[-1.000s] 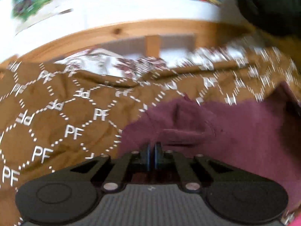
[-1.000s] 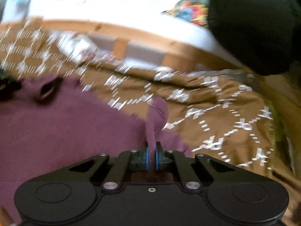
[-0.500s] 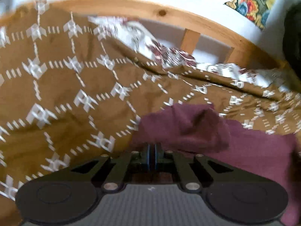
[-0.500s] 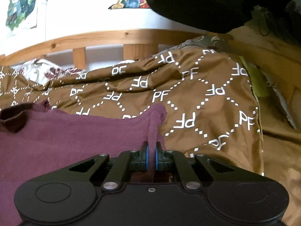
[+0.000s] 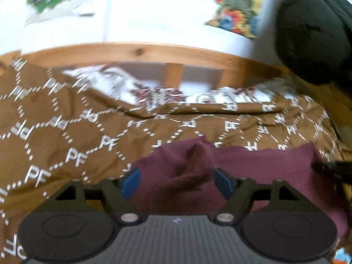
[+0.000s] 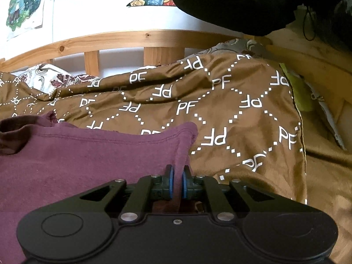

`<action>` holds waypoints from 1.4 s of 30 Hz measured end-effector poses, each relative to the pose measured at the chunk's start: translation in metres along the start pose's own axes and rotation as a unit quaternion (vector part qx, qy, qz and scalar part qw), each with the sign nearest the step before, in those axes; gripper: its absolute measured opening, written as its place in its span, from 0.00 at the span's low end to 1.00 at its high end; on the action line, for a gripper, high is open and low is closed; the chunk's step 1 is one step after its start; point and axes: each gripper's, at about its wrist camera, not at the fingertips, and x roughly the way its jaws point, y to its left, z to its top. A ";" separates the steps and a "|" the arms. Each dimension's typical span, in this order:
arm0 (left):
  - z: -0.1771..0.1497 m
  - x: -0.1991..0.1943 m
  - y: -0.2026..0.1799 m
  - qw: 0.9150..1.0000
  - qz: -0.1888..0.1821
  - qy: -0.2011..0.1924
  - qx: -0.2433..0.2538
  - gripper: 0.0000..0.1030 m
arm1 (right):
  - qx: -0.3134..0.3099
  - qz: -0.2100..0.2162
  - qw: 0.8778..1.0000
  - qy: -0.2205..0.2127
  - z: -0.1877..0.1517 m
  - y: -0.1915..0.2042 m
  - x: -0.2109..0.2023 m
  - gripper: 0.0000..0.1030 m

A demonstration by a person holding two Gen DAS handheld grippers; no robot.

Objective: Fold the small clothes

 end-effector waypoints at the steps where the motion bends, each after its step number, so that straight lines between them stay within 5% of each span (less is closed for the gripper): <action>1: -0.001 0.003 -0.006 1.000 0.000 0.002 0.015 0.80 | 0.001 0.000 1.000 0.001 0.000 0.000 0.001 0.09; 4: -0.005 0.019 -0.023 0.998 0.007 0.014 0.061 0.73 | 0.005 0.004 1.000 0.003 0.000 -0.001 0.001 0.09; 7: -0.003 0.033 -0.023 0.999 0.011 0.018 0.045 0.11 | 0.014 0.008 1.000 0.007 0.000 -0.003 0.002 0.11; 13: 0.003 0.031 0.014 0.996 0.053 -0.011 -0.066 0.05 | 0.014 0.011 1.000 0.007 0.000 -0.003 0.003 0.12; 21: 0.003 0.054 0.033 0.991 0.089 0.018 -0.093 0.06 | 0.002 0.006 1.000 0.011 -0.001 0.000 0.007 0.25; 25: 0.001 0.056 0.034 0.992 0.079 0.025 -0.098 0.16 | 0.001 -0.013 1.000 0.016 -0.002 -0.002 0.008 0.50; 27: 0.000 0.052 0.036 0.991 0.077 0.030 -0.108 0.33 | 0.005 -0.018 1.000 0.015 -0.003 -0.004 0.008 0.58; 29: -0.001 0.048 0.040 0.988 0.078 0.033 -0.126 0.61 | 0.002 -0.018 1.000 0.013 -0.004 -0.005 0.008 0.70; 33: 0.001 0.032 0.048 0.985 0.076 0.028 -0.150 0.76 | 0.000 -0.013 1.000 -0.016 -0.003 -0.004 -0.002 0.97; 35: 0.003 0.019 0.050 0.985 0.079 0.017 -0.154 0.91 | 0.004 -0.013 0.999 -0.033 -0.002 -0.006 -0.010 0.99; 42: 0.011 -0.029 0.051 0.984 0.075 -0.011 -0.159 0.99 | 0.037 -0.030 0.997 -0.062 0.000 -0.014 -0.043 0.99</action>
